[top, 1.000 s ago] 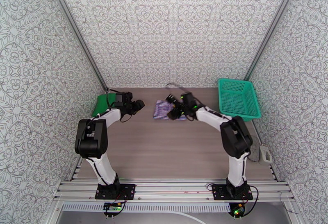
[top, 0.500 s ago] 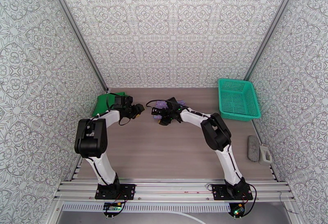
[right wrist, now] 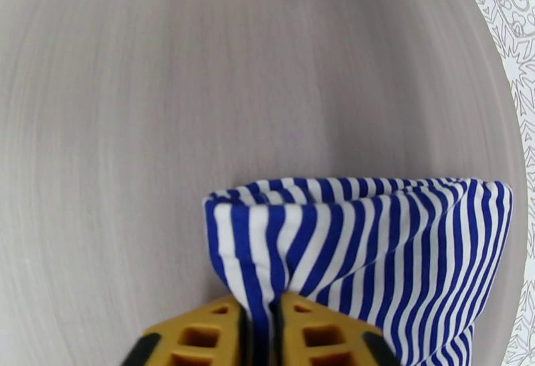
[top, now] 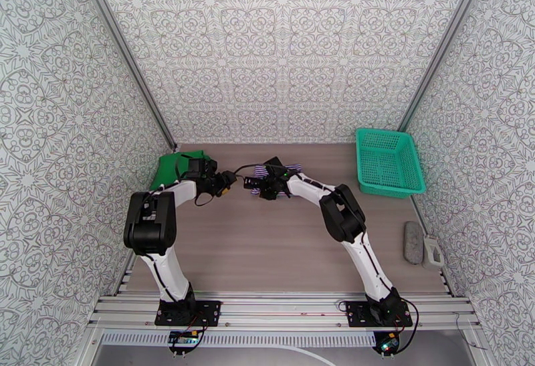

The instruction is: Fold and stack the mixed laundry pile

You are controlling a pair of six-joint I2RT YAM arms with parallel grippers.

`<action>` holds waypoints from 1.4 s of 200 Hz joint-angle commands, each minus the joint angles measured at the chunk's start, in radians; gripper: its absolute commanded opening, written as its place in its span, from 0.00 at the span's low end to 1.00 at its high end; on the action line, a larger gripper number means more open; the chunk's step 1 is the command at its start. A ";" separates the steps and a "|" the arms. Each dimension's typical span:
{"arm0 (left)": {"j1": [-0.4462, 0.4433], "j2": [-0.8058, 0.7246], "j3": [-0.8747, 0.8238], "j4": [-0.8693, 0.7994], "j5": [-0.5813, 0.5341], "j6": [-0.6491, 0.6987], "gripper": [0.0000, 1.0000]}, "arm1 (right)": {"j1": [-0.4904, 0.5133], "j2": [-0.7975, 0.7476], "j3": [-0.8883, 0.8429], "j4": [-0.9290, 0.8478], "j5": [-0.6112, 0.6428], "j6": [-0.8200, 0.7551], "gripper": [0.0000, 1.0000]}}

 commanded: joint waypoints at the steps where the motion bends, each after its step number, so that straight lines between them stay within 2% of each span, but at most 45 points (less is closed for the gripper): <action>1: -0.022 -0.038 -0.090 0.158 0.031 -0.185 0.66 | -0.013 -0.070 -0.039 0.041 -0.064 0.056 0.09; 37: -0.104 -0.026 -0.120 0.269 0.019 -0.340 0.73 | -0.024 -0.113 -0.087 0.098 -0.133 0.089 0.00; 69: -0.130 0.005 -0.121 0.318 -0.002 -0.419 0.74 | -0.029 -0.133 -0.117 0.112 -0.165 0.086 0.00; 89: -0.146 0.026 -0.102 0.314 -0.008 -0.443 0.74 | -0.028 -0.140 -0.128 0.116 -0.174 0.081 0.00; 130: -0.185 0.064 -0.029 0.179 -0.062 -0.445 0.75 | -0.034 -0.158 -0.154 0.159 -0.187 0.094 0.00; 179: -0.222 0.135 0.047 0.192 -0.063 -0.496 0.73 | -0.041 -0.178 -0.192 0.209 -0.208 0.100 0.00; 230: -0.237 0.223 0.127 0.229 -0.058 -0.530 0.50 | -0.055 -0.212 -0.247 0.288 -0.228 0.128 0.00; 241: -0.237 0.231 0.134 0.230 -0.062 -0.525 0.42 | -0.058 -0.214 -0.256 0.293 -0.230 0.129 0.00; 249: -0.234 0.233 0.136 0.233 -0.066 -0.519 0.33 | -0.058 -0.217 -0.263 0.293 -0.226 0.128 0.00; 256: -0.232 0.234 0.135 0.237 -0.071 -0.511 0.23 | -0.059 -0.222 -0.275 0.302 -0.221 0.132 0.11; 263: -0.229 0.233 0.139 0.229 -0.078 -0.494 0.12 | -0.059 -0.232 -0.296 0.316 -0.216 0.142 0.28; 271: -0.223 0.232 0.146 0.214 -0.087 -0.464 0.01 | -0.062 -0.248 -0.320 0.331 -0.212 0.155 0.38; 280: -0.216 0.226 0.159 0.187 -0.098 -0.411 0.00 | -0.067 -0.274 -0.360 0.355 -0.212 0.183 0.47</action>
